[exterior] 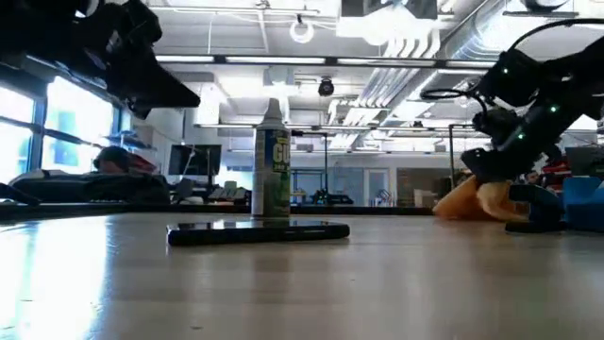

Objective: Apply microfiber cloth
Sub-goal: Wipe the front of the cellphone with a microfiber cloth, then return to Home Position

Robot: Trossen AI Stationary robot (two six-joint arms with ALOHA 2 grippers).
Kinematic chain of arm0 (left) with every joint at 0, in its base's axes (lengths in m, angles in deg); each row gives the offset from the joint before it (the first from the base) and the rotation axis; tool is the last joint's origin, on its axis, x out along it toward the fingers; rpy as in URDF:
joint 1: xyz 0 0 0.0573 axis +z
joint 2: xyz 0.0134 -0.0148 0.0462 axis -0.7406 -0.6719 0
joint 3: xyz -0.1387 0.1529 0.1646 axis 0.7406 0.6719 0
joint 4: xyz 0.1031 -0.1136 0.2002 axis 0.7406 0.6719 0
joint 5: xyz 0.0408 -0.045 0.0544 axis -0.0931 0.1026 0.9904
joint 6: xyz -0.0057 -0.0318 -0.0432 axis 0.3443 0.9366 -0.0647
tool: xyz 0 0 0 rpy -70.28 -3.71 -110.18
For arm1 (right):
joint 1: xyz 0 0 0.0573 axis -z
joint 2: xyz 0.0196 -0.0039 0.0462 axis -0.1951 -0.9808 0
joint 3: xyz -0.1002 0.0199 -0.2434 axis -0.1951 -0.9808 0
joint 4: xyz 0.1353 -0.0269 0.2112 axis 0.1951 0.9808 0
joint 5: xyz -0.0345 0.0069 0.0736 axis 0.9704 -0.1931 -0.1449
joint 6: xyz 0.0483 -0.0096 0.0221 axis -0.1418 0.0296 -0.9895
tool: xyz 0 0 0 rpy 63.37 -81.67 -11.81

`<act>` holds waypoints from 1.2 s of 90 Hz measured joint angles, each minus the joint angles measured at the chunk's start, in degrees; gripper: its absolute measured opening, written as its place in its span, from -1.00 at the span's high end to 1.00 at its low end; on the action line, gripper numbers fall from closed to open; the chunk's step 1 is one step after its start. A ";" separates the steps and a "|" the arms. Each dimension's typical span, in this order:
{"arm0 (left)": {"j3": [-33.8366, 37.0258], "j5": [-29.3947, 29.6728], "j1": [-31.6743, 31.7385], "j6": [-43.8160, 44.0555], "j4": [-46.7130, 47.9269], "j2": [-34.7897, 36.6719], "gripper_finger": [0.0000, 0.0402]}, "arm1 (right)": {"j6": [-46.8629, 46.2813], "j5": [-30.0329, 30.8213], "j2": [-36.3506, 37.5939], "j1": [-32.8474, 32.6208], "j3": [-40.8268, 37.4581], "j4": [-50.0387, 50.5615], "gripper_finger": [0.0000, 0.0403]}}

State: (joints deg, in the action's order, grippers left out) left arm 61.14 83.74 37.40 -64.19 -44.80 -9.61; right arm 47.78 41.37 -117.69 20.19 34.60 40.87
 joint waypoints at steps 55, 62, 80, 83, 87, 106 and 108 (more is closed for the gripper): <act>10.07 -12.48 16.97 -1.16 3.99 14.96 1.00 | 8.22 -17.24 2.80 19.84 -0.10 -5.70 0.57; 10.98 -11.93 17.82 -0.80 4.17 15.96 1.00 | 8.47 -16.52 4.00 20.43 0.56 -3.54 0.34; 11.03 -11.98 18.26 1.01 6.74 18.88 1.00 | 7.59 -21.82 10.75 20.09 7.21 10.45 -0.20; 11.03 -12.17 18.01 1.55 6.97 19.30 1.00 | 7.58 -24.48 12.03 19.70 8.40 13.30 -0.26; 11.03 -12.47 17.62 1.84 7.88 19.68 1.00 | 7.56 -28.16 13.59 19.02 9.79 16.95 -0.33; 11.03 -12.35 14.10 3.28 8.54 22.09 1.00 | 1.52 -41.71 23.11 12.34 11.10 21.70 -0.44; 11.03 -12.36 13.59 2.75 7.87 22.54 1.00 | 0.42 -42.57 24.21 11.37 11.10 21.85 -0.43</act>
State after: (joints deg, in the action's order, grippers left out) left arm 72.17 71.38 50.99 -61.44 -36.93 12.94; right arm 48.20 -1.20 -93.47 31.56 45.70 62.72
